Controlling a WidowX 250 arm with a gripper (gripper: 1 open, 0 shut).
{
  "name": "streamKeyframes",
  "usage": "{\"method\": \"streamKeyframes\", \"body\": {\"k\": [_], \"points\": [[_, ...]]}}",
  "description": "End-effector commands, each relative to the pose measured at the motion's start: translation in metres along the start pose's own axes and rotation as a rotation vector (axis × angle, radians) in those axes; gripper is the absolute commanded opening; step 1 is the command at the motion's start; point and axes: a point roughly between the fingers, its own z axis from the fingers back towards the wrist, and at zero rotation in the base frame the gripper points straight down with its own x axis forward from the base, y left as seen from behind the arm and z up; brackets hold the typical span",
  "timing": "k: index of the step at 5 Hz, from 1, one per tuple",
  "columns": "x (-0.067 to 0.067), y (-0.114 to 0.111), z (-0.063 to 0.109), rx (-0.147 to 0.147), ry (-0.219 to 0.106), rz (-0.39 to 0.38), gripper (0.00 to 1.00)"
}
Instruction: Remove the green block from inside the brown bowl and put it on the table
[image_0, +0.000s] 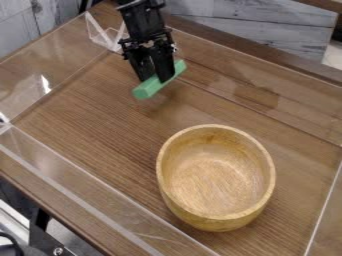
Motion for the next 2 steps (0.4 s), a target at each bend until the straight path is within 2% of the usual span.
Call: {"method": "streamKeyframes", "body": {"k": [1,2], "points": [[0.0065,-0.0006,0.0244,0.034,-0.061,-0.020,0.00],[0.0052,-0.0013,0.0258,0.032,-0.052,-0.021,0.00]]}}
